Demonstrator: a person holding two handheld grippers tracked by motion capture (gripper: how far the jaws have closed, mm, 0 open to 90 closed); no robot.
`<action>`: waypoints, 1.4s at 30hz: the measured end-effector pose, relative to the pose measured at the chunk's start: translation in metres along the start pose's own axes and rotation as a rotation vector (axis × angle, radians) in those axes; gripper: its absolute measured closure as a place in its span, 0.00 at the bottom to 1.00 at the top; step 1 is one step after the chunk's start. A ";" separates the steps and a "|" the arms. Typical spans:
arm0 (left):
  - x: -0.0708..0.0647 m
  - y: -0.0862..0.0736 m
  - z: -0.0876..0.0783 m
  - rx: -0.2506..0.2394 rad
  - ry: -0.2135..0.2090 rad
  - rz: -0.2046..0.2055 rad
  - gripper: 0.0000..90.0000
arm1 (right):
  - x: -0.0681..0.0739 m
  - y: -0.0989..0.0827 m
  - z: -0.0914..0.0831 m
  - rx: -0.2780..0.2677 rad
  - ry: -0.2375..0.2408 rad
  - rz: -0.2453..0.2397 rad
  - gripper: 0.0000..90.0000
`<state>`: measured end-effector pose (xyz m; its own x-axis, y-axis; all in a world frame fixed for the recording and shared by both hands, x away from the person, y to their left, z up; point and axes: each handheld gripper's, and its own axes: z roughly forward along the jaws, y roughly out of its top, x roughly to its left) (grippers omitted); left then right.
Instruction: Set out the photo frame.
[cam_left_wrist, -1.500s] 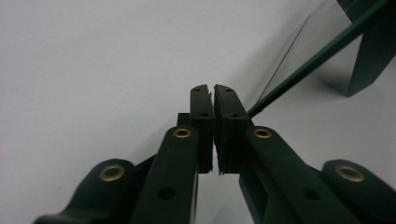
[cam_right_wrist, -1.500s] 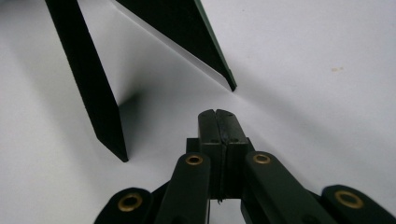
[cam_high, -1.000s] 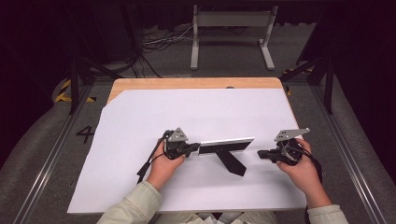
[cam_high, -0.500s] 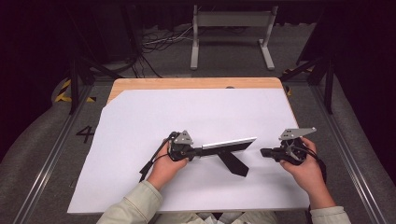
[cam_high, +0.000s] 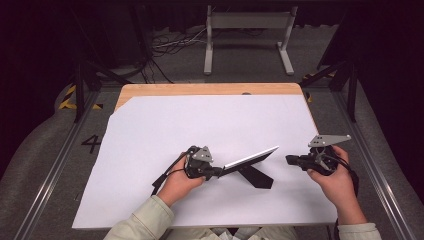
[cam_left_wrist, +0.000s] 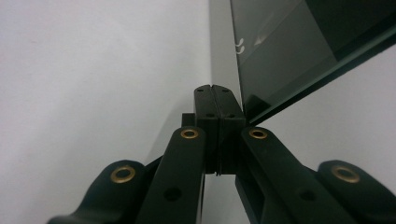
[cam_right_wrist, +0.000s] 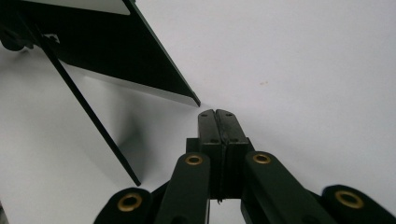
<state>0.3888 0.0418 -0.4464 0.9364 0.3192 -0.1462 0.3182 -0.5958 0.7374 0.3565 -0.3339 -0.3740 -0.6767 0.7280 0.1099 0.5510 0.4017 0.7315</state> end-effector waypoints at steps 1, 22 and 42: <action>-0.002 0.001 0.000 0.006 -0.002 0.006 1.00 | 0.000 0.000 0.000 -0.003 -0.004 -0.003 1.00; -0.024 0.007 0.011 0.139 -0.164 0.097 1.00 | 0.002 0.002 -0.005 -0.015 -0.004 -0.001 1.00; -0.053 0.027 0.028 0.222 -0.284 0.213 1.00 | 0.002 -0.006 -0.016 -0.023 -0.014 0.036 1.00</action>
<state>0.3514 -0.0114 -0.4373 0.9784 -0.0257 -0.2051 0.1085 -0.7807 0.6154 0.3446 -0.3434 -0.3674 -0.6498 0.7495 0.1267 0.5630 0.3626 0.7427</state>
